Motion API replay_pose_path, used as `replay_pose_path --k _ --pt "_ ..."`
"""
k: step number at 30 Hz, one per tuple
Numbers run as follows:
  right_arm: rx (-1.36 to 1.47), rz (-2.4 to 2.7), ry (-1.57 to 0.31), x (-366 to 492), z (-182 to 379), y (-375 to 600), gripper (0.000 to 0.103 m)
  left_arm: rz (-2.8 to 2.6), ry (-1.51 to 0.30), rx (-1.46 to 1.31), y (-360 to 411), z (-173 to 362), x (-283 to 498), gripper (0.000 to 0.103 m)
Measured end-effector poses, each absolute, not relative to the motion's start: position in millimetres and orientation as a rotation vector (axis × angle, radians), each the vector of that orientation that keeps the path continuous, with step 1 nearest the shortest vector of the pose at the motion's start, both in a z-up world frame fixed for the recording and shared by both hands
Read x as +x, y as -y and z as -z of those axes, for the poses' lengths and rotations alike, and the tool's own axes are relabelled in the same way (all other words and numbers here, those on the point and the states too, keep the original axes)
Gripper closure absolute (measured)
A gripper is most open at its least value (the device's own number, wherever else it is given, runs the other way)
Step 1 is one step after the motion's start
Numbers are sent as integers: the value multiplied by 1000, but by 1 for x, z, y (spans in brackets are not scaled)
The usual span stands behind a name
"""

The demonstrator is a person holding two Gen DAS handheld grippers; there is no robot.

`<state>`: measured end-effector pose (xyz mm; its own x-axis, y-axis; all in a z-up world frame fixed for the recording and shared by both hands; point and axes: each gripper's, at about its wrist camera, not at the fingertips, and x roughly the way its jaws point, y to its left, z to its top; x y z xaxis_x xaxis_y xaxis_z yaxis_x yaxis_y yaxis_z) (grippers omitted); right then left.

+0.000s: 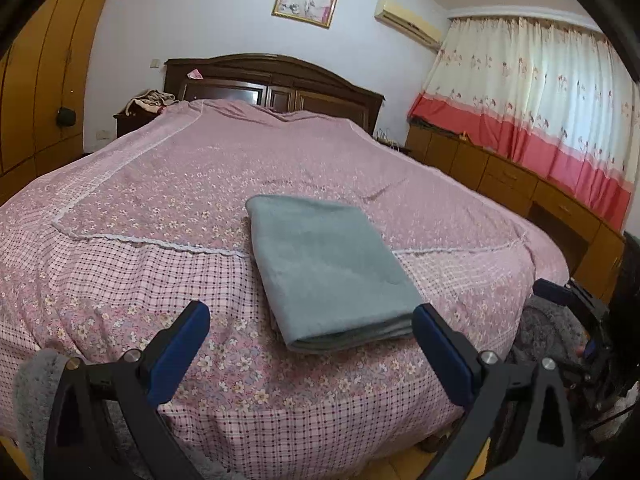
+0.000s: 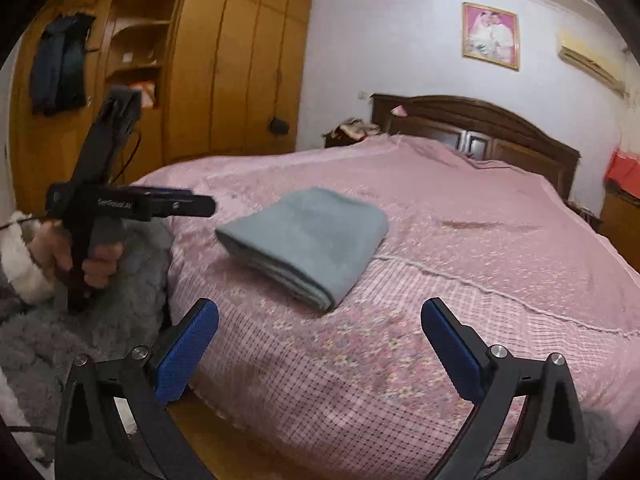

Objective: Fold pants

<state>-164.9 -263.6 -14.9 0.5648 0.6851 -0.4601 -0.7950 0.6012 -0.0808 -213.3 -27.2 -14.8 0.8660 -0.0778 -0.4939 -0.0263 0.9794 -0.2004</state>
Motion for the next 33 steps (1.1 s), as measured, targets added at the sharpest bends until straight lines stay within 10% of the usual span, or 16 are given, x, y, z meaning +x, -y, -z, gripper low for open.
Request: replay_pose_path --k 33 --pt "-217 -890 -444 -157 11 278 0 45 -552 -44 59 21 -204 0"
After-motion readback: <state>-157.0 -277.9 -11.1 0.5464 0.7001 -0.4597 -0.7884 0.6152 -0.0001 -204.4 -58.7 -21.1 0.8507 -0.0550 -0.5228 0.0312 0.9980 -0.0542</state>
